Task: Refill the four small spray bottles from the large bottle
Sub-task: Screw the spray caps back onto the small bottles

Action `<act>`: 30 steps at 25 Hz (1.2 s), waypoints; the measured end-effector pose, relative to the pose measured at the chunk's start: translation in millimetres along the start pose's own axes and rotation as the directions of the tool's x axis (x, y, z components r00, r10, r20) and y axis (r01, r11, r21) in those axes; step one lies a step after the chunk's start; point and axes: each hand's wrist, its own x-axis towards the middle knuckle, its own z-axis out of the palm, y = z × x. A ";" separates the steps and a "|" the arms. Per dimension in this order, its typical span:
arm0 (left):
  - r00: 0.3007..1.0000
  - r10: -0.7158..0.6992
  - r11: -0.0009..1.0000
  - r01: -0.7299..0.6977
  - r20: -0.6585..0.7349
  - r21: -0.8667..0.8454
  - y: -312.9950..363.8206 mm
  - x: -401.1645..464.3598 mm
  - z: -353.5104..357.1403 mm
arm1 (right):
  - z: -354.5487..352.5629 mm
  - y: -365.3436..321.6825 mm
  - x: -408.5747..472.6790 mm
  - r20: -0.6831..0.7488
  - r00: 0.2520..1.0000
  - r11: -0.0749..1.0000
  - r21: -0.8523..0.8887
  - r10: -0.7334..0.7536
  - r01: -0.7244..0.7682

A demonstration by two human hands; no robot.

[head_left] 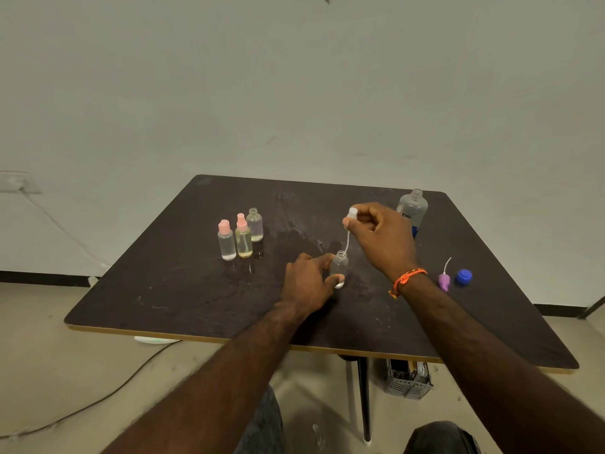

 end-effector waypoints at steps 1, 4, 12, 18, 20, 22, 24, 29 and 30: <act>1.000 0.000 1.000 0.000 -0.002 0.001 1.0 -0.3 -0.6 | 4.6 5.4 -2.4 0.023 1.000 1.000 -0.025 0.008 -0.008; 1.000 0.005 1.000 -0.005 -0.010 0.024 -1.9 1.0 3.5 | 17.3 28.0 -13.5 0.133 0.989 0.994 -0.094 0.064 -0.052; 0.995 -0.054 0.998 0.057 0.084 -0.033 -3.9 10.9 3.8 | 25.6 33.9 -19.7 0.165 0.981 0.981 -0.182 0.101 -0.071; 0.991 -0.086 0.995 0.091 0.105 -0.037 -6.8 17.3 2.4 | 23.5 35.4 -17.4 0.314 0.940 0.991 -0.026 0.133 -0.131; 0.991 -0.087 0.993 0.095 0.102 -0.069 -8.5 16.5 5.6 | 19.5 33.5 -16.2 0.342 0.935 0.994 0.019 0.093 -0.106; 0.991 -0.091 0.994 0.097 0.098 -0.055 -7.6 16.6 6.1 | 19.5 32.7 -14.7 0.222 0.969 0.992 -0.092 0.104 -0.085; 0.992 -0.092 0.995 0.094 0.083 -0.028 -7.3 17.2 4.2 | 21.0 29.4 -15.4 0.161 0.981 0.975 -0.207 0.109 -0.075; 0.993 -0.090 0.995 0.093 0.073 -0.041 -8.8 15.9 4.8 | 22.2 33.3 -17.5 0.333 0.941 0.994 0.061 0.065 -0.090; 0.993 -0.088 0.995 0.091 0.073 -0.041 -8.1 15.9 4.7 | 21.5 33.4 -15.4 0.285 0.956 0.996 0.023 0.074 -0.084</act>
